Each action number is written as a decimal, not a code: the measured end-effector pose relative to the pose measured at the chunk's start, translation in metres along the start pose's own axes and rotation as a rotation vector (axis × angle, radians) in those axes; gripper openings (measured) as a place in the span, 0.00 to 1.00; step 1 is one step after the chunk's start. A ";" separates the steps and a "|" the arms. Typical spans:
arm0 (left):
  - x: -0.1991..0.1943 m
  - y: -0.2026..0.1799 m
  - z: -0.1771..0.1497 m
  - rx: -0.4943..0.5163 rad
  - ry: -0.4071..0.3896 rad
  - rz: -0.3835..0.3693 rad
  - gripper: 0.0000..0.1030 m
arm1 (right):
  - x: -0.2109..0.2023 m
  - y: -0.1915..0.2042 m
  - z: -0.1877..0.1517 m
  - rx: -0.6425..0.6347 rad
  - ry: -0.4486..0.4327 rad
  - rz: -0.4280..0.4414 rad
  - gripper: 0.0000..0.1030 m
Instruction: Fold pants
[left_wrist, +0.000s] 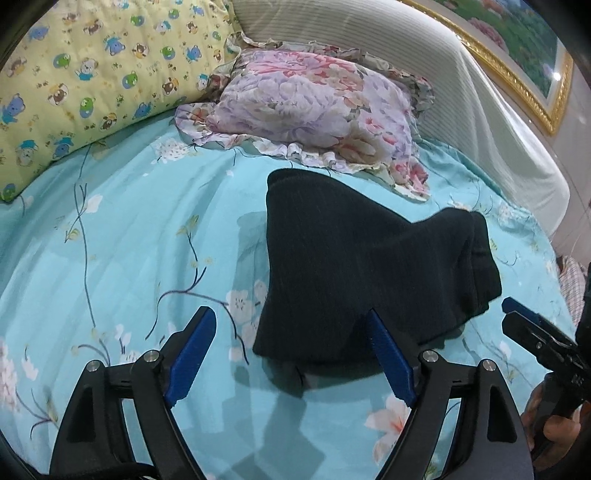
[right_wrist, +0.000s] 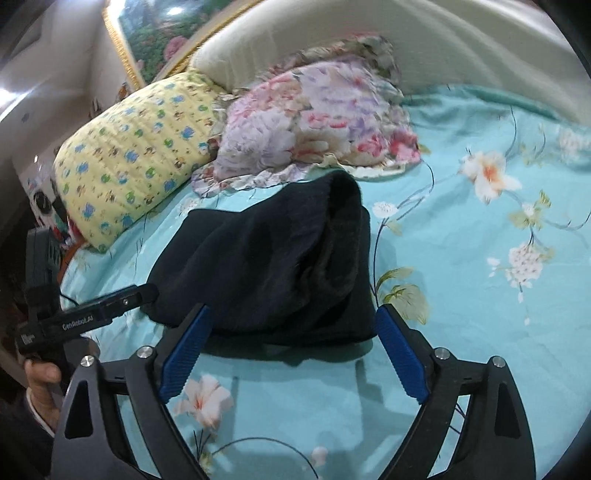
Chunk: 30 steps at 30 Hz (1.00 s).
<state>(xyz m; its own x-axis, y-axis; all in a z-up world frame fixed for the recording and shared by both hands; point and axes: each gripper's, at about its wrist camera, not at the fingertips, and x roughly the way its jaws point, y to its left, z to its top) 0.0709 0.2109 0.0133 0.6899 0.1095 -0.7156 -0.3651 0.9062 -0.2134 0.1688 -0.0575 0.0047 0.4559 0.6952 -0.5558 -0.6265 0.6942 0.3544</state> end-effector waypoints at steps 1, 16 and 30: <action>-0.002 -0.002 -0.002 0.005 -0.004 0.013 0.82 | -0.002 0.004 -0.002 -0.017 -0.005 -0.005 0.90; -0.016 -0.022 -0.040 0.125 -0.033 0.144 0.85 | -0.001 0.034 -0.034 -0.144 -0.012 -0.084 0.92; -0.004 -0.029 -0.053 0.156 -0.021 0.158 0.85 | 0.008 0.039 -0.045 -0.157 -0.057 -0.074 0.93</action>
<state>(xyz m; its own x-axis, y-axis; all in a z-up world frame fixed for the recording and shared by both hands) 0.0452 0.1629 -0.0129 0.6454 0.2621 -0.7175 -0.3697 0.9291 0.0069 0.1197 -0.0337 -0.0193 0.5368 0.6561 -0.5305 -0.6790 0.7092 0.1900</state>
